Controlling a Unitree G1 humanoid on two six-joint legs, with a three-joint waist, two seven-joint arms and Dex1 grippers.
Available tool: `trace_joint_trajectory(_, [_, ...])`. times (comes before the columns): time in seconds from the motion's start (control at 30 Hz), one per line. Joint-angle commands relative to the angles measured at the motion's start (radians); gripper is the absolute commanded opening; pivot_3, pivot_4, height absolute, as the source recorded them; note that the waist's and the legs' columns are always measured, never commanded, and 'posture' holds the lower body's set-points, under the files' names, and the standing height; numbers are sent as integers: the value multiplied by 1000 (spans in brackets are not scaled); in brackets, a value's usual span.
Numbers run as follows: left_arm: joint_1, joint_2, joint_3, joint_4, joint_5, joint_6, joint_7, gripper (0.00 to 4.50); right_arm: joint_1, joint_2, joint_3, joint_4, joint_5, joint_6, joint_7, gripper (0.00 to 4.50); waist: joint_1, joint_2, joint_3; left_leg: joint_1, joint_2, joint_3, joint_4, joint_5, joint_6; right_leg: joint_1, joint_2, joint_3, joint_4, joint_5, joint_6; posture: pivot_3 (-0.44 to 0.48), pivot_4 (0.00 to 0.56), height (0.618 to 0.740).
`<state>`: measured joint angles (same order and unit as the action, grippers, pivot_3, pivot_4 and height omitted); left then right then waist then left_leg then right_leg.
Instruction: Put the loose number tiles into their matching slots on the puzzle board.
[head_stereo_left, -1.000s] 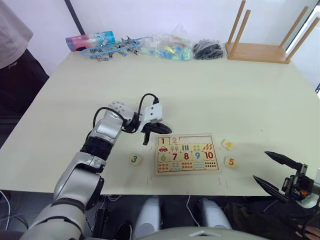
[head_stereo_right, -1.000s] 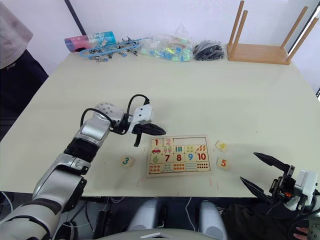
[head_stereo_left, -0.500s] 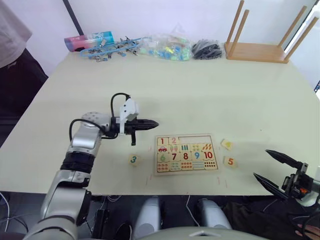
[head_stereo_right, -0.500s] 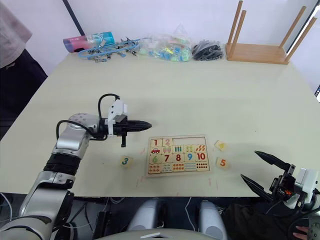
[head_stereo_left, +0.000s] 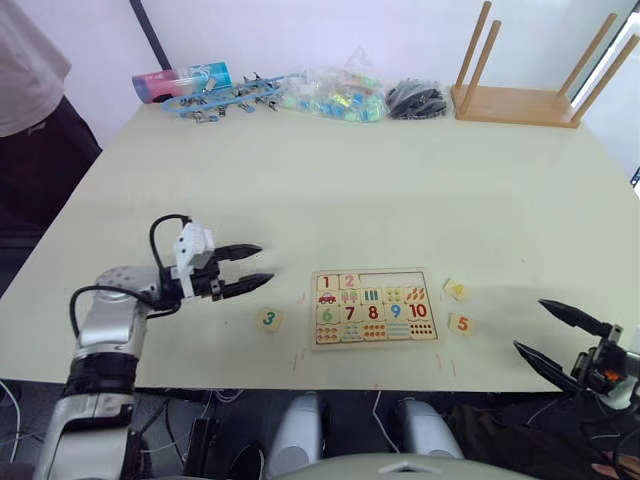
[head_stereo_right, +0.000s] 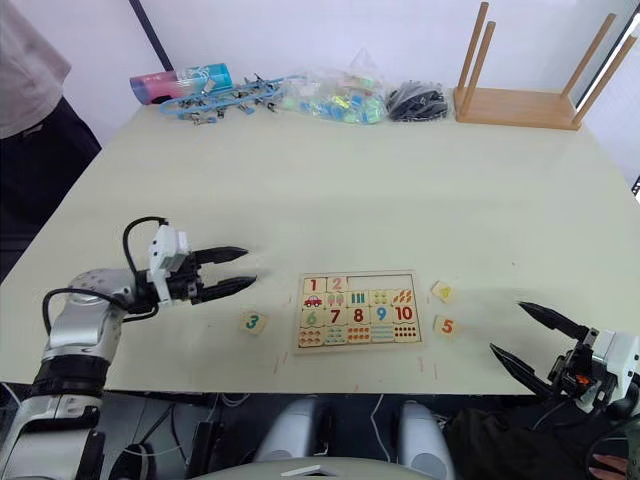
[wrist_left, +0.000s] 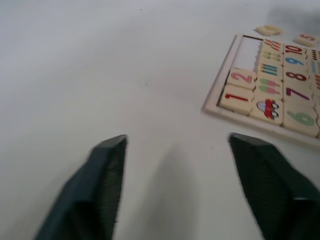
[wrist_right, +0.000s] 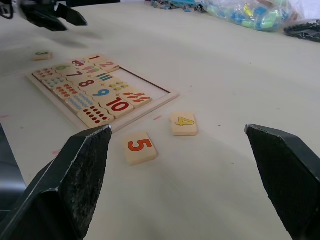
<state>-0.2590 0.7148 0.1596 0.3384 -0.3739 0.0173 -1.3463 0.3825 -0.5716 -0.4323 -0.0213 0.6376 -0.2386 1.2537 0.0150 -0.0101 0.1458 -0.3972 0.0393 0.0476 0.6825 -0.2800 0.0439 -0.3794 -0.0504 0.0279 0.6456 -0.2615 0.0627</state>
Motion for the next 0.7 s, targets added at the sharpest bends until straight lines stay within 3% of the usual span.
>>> trace_joint_trajectory(0.03, [49, 42, 73, -7, -43, -61, -39, 4402, 1, -27, -50, -7, 24, 23, -10, 4500, -2, 0, 0, 0, 0, 0, 0, 0, 0, 0, 0, 0, 0, 0, 0, 0, 150, 737])
trace_joint_trajectory(0.33, [157, 91, 119, -32, -86, -115, -127, 4402, -3, -68, -75, 23, 32, 59, 18, 4500, -1, 0, 0, 0, 0, 0, 0, 0, 0, 0, -2, -1, 0, 0, 0, 0, 150, 737])
trace_joint_trajectory(0.7, [275, 75, 153, -81, -119, -165, -115, 4402, 8, -63, -70, 24, 7, 64, 18, 4500, -2, 0, 0, 0, 0, 1, -1, 0, 0, 0, -4, -1, 0, -2, -3, 0, 150, 737])
